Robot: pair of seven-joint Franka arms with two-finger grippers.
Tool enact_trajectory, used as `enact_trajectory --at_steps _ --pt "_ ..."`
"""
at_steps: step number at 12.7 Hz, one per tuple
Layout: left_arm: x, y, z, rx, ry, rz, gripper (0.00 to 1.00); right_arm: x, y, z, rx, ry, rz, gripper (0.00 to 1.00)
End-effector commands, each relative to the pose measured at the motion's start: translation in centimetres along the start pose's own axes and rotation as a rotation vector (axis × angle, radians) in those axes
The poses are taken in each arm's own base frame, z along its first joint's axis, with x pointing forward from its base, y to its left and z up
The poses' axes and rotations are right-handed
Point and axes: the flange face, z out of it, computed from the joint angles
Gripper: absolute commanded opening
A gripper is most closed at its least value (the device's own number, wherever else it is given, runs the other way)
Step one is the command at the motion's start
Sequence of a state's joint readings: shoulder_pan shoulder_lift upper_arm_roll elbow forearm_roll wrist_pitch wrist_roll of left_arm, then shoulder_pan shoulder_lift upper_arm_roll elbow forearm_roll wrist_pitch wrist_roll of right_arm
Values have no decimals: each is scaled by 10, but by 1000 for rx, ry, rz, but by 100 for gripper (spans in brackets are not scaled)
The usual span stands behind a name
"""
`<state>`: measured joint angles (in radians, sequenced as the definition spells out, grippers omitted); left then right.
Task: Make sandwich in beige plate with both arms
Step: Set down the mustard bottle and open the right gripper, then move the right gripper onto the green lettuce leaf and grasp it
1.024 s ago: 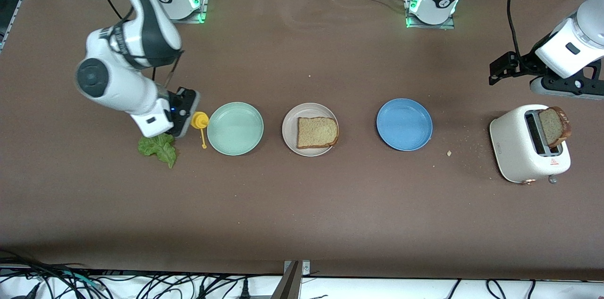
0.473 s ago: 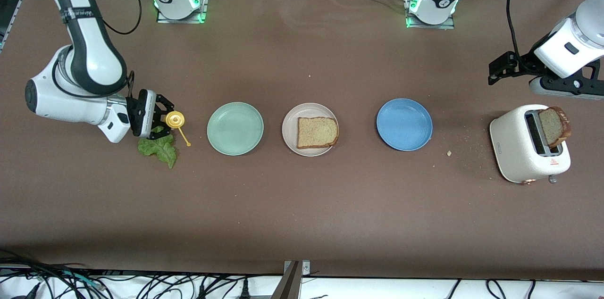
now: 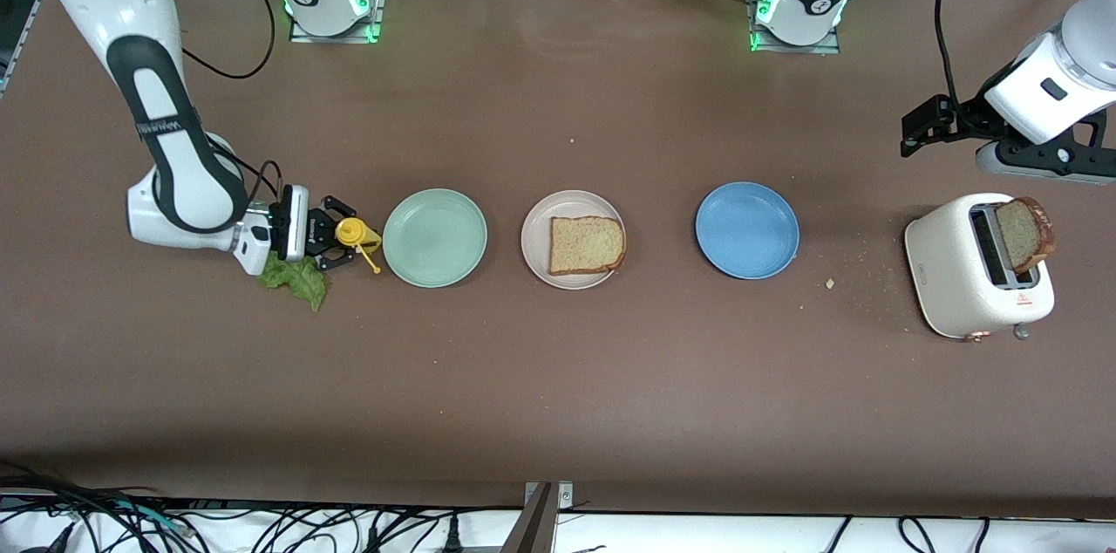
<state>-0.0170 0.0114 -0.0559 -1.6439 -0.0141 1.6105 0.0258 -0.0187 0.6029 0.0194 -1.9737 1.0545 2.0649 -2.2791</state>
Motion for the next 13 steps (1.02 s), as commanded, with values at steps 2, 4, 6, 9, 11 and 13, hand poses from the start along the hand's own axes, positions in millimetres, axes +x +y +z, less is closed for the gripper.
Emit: enact_trajectory --at_steps 2,4,6,9,11,13 --pt "-1 2 -3 -4 0 22 100 -6 1 -6 -13 43 -34 0" --pt "-1 2 -3 -4 0 22 100 -17 1 -7 -15 43 -25 0" --pt "-1 2 -3 -4 0 22 100 -22 2 -11 -19 35 -21 0" --pt "-1 2 -3 -4 0 22 100 -26 6 -22 -38 26 -22 99" --pt "-1 2 -4 -4 2 22 100 -24 13 -32 -54 15 -37 100" --pt "-1 2 -4 -4 2 22 100 -23 17 -36 -64 12 -35 100"
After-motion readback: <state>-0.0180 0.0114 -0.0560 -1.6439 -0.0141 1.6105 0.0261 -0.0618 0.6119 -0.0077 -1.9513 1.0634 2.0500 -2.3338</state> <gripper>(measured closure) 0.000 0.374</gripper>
